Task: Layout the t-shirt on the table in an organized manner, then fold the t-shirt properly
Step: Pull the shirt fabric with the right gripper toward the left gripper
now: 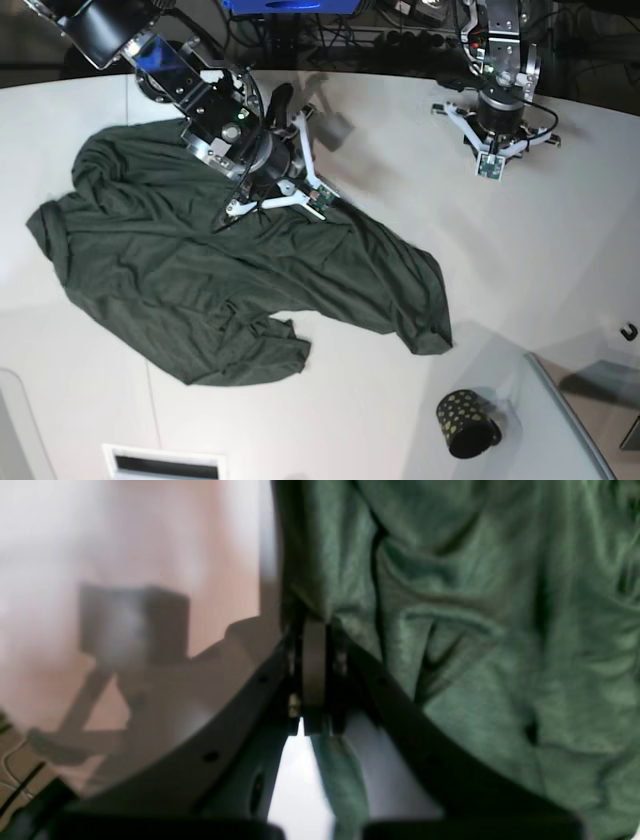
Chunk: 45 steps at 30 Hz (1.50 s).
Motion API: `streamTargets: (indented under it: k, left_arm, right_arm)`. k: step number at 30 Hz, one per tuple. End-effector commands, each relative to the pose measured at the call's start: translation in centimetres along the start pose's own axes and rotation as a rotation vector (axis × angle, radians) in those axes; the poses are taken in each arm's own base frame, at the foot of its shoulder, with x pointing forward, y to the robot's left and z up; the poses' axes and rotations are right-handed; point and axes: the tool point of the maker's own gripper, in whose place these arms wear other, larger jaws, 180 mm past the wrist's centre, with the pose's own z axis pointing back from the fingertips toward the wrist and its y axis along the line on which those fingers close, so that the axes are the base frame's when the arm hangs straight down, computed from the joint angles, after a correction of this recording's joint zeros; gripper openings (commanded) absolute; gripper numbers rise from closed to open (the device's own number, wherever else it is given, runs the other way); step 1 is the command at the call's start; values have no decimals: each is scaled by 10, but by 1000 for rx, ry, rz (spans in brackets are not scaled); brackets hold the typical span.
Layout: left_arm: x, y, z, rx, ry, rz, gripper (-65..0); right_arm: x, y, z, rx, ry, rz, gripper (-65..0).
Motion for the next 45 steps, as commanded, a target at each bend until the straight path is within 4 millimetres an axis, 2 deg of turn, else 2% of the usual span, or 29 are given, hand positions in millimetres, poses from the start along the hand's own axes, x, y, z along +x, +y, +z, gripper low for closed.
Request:
streamTargets:
  k: [1,3,7,13,15,18,20,22,24,27,29,31,36,38,40,45]
  left_arm:
    - [7,8,2,14,-35,14,-640]
    - [2,12,6,1,-37,54,-650]
    - [1,21,9,-27,-56,164,-650]
    - [-3,25,9,-38,-54,200,-650]
    - [-3,25,9,-38,-54,200,-650]
    - [-2,25,9,-37,-56,200,-650]
    - [0,26,8,-35,-60,201,-650]
    - [0,26,8,-35,-60,201,-650]
    - [-1,26,8,-36,-57,200,-650]
    - [-3,26,9,-36,-53,199,-650]
    - [-12,30,12,-29,-35,193,-650]
    - [-18,38,15,-8,-25,196,-650]
    - [-27,52,19,27,-8,209,-650]
    - [-35,58,22,45,8,210,-650]
    - [-39,66,25,66,15,217,-650]
    - [-49,73,29,83,35,221,-650]
  right_arm:
    - [15,-14,6,-34,-40,12,-647]
    - [20,-24,9,-54,-52,9,-647]
    - [22,-65,10,-109,-50,-6,-648]
    - [-5,-129,4,-171,27,-65,-644]
    - [-24,-144,-5,-170,84,-99,-635]
    - [-35,-146,-21,-138,141,-128,-540]
    - [-39,-148,-22,-139,158,-128,-459]
    - [-25,-141,-11,-149,98,-116,-399]
    - [-12,-133,11,-173,21,-91,-378]
    - [20,-91,27,-119,-78,-13,-378]
    - [32,-54,19,-42,-92,60,-378]
    - [46,-31,5,5,-93,95,-380]
    - [73,4,-33,60,-119,85,-380]
    - [82,11,-46,79,-119,80,-380]
    - [82,15,-59,90,-93,67,-380]
    - [86,19,-73,107,-96,63,-380]
